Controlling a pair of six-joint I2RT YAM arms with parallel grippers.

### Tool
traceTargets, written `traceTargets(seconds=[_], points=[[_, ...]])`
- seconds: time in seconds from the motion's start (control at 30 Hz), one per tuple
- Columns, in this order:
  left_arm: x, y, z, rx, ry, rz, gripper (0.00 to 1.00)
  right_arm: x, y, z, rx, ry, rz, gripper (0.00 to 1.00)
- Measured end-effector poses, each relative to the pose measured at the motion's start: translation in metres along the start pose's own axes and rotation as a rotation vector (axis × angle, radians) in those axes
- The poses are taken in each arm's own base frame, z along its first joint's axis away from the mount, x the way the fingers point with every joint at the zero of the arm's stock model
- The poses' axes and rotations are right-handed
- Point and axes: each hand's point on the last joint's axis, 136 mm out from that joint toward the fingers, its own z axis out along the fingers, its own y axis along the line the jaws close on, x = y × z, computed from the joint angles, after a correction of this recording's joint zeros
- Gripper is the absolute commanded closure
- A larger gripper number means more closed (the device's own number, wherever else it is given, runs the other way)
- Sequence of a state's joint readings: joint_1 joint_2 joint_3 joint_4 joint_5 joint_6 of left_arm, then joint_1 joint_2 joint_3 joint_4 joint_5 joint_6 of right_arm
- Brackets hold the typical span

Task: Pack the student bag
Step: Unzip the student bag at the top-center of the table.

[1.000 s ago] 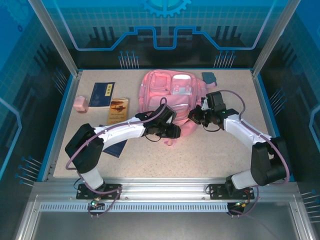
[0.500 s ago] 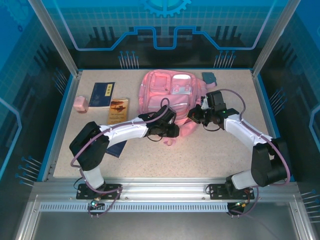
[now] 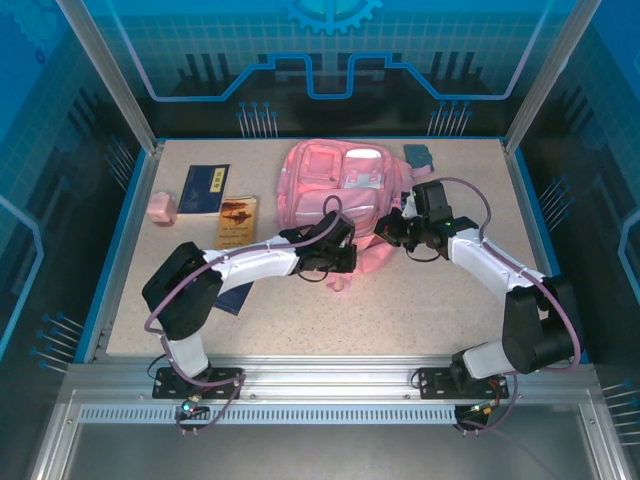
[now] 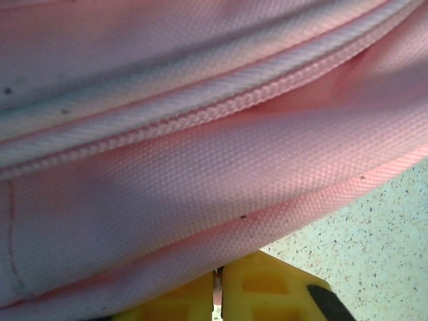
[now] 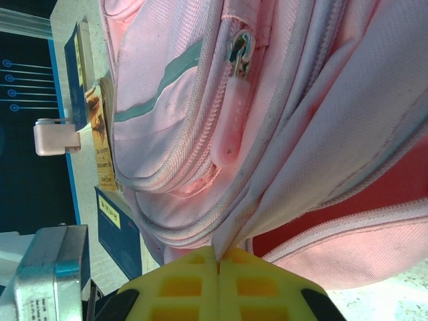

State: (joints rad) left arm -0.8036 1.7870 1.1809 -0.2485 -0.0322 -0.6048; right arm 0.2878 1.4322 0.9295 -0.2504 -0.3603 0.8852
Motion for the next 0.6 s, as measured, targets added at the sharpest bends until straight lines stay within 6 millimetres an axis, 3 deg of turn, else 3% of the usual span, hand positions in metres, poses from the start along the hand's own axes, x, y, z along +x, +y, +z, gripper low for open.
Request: traceTargets(seconds=[0.23, 0.5, 0.6], points=[[0.005, 0.009, -0.006, -0.047, -0.023, 0.038, 1.00, -0.001, -0.017, -0.005, 0.093, -0.033, -0.020, 1.00], [0.018, 0.056, -0.028, -0.171, -0.040, 0.062, 1.00, -0.016, -0.049, -0.017, 0.226, -0.098, -0.026, 1.00], [0.015, 0.062, -0.030, -0.179, -0.050, 0.065, 1.00, -0.021, -0.055, -0.021, 0.240, -0.105, -0.019, 0.79]])
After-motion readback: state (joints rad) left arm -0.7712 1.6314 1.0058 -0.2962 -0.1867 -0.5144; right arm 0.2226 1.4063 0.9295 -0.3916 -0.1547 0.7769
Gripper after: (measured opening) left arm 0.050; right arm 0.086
